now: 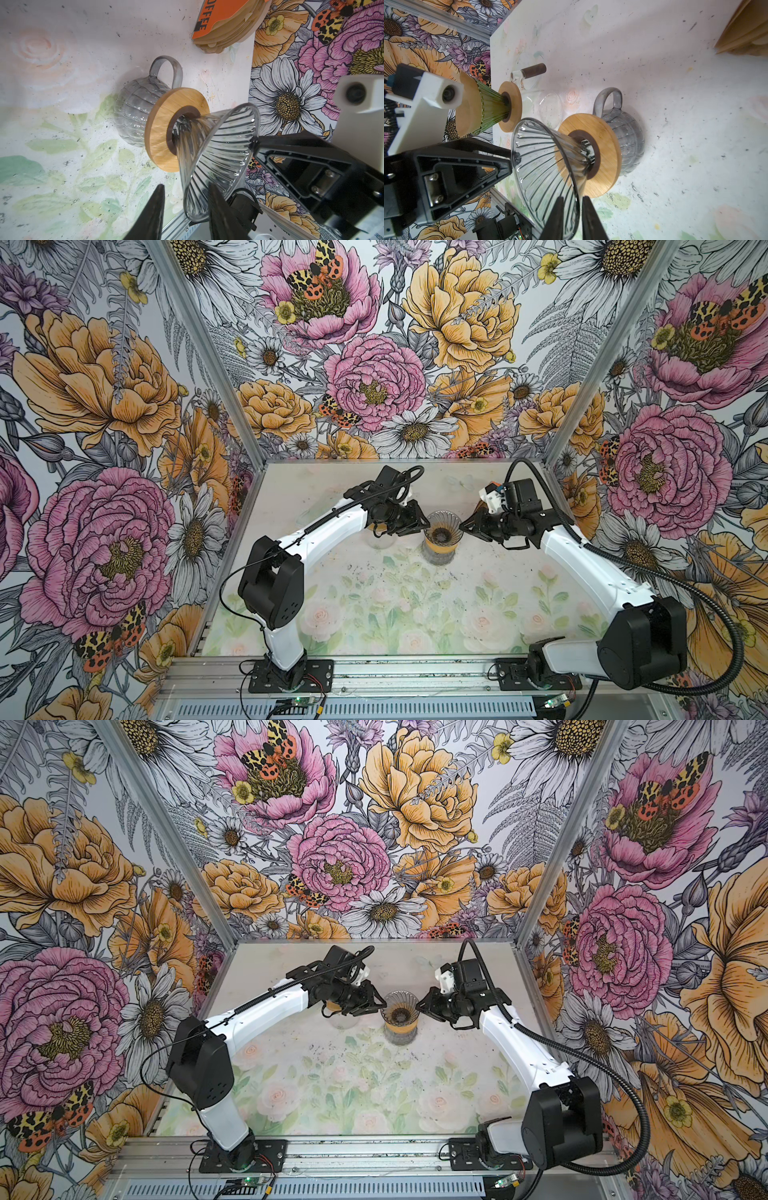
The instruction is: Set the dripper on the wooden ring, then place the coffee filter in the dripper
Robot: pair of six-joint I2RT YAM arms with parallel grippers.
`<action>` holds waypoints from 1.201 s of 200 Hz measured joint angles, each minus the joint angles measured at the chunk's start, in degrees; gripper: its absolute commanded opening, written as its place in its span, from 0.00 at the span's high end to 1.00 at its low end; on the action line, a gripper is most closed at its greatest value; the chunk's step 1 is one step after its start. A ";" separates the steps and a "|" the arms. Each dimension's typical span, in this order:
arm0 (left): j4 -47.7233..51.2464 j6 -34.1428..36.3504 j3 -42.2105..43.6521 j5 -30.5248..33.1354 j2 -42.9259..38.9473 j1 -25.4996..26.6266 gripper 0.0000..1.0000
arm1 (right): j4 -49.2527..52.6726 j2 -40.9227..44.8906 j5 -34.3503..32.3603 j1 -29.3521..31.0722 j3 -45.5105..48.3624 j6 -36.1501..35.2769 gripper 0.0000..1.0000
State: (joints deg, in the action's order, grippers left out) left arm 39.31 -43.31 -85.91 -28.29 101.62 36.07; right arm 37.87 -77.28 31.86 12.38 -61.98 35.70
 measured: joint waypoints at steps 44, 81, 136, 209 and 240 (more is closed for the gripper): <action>0.22 -0.02 -0.61 -0.52 0.31 0.00 0.67 | -0.72 -0.42 0.46 0.00 0.07 0.55 0.84; 0.37 -0.22 -1.20 -0.90 1.16 0.00 0.72 | -0.98 -0.44 0.90 -0.09 0.31 0.72 0.86; 0.35 -0.24 -1.46 -0.98 1.42 0.00 0.78 | -1.40 -0.44 1.03 -0.35 1.25 0.94 0.88; 0.39 -0.31 -2.60 -1.20 1.68 0.00 0.86 | -1.57 -0.44 1.07 -1.22 1.46 1.40 0.90; 0.42 -0.33 -3.28 -1.22 2.75 0.00 0.87 | -1.57 -0.46 1.31 -1.53 1.46 1.60 0.90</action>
State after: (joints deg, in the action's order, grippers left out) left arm 39.72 -43.64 -89.19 -29.52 104.38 36.07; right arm 36.29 -77.73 33.17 10.85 -60.51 37.30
